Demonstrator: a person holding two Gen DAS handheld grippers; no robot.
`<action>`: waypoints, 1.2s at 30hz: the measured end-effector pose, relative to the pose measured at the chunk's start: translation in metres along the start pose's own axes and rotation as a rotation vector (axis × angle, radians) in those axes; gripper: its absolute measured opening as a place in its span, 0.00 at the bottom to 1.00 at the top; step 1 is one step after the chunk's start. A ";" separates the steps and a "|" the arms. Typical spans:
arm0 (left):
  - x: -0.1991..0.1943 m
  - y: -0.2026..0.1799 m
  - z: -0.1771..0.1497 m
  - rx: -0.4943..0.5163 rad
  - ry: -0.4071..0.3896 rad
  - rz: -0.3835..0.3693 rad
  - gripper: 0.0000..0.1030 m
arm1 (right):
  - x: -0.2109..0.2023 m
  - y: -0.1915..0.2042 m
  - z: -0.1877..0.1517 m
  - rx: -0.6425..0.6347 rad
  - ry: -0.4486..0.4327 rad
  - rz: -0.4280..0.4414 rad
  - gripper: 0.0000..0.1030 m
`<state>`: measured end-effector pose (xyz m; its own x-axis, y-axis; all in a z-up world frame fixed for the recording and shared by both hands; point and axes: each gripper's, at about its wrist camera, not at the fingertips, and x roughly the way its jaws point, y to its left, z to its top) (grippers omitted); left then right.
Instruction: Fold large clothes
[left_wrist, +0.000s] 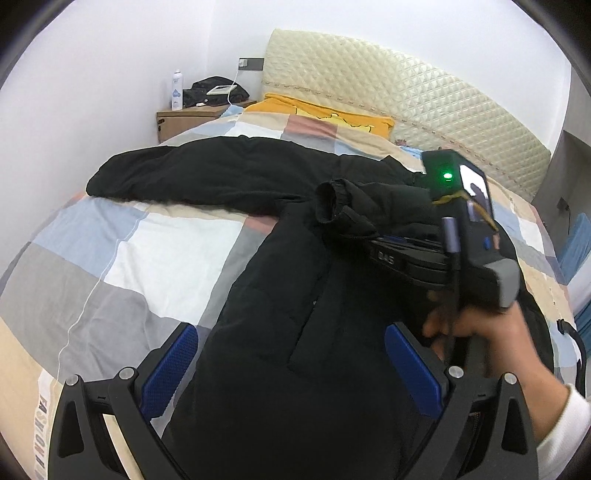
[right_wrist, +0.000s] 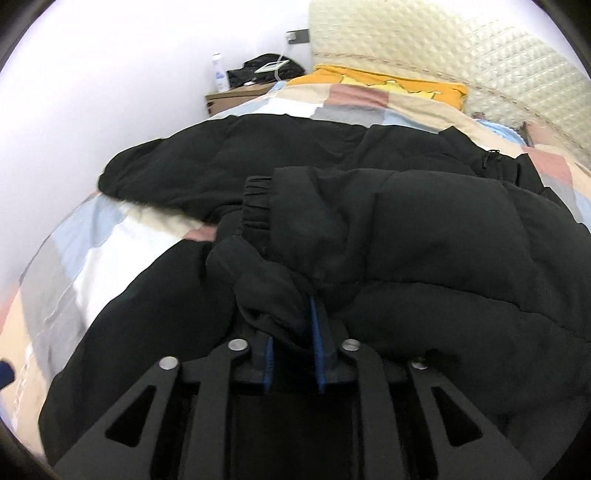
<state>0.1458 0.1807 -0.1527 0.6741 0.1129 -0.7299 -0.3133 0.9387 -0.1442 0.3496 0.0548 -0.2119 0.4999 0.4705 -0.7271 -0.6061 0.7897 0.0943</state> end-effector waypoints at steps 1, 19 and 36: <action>0.000 -0.001 0.000 0.003 -0.002 0.000 0.99 | -0.006 0.000 -0.003 -0.011 0.008 0.010 0.25; 0.016 -0.018 0.017 -0.001 0.020 -0.062 0.99 | -0.143 -0.121 -0.068 0.222 -0.079 0.025 0.99; 0.093 -0.076 0.130 -0.052 0.087 -0.216 0.96 | -0.158 -0.306 -0.133 0.963 -0.152 0.213 0.88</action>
<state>0.3196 0.1617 -0.1231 0.6698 -0.1198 -0.7328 -0.2035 0.9195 -0.3363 0.3739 -0.3139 -0.2163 0.5539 0.6318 -0.5422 0.0336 0.6338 0.7728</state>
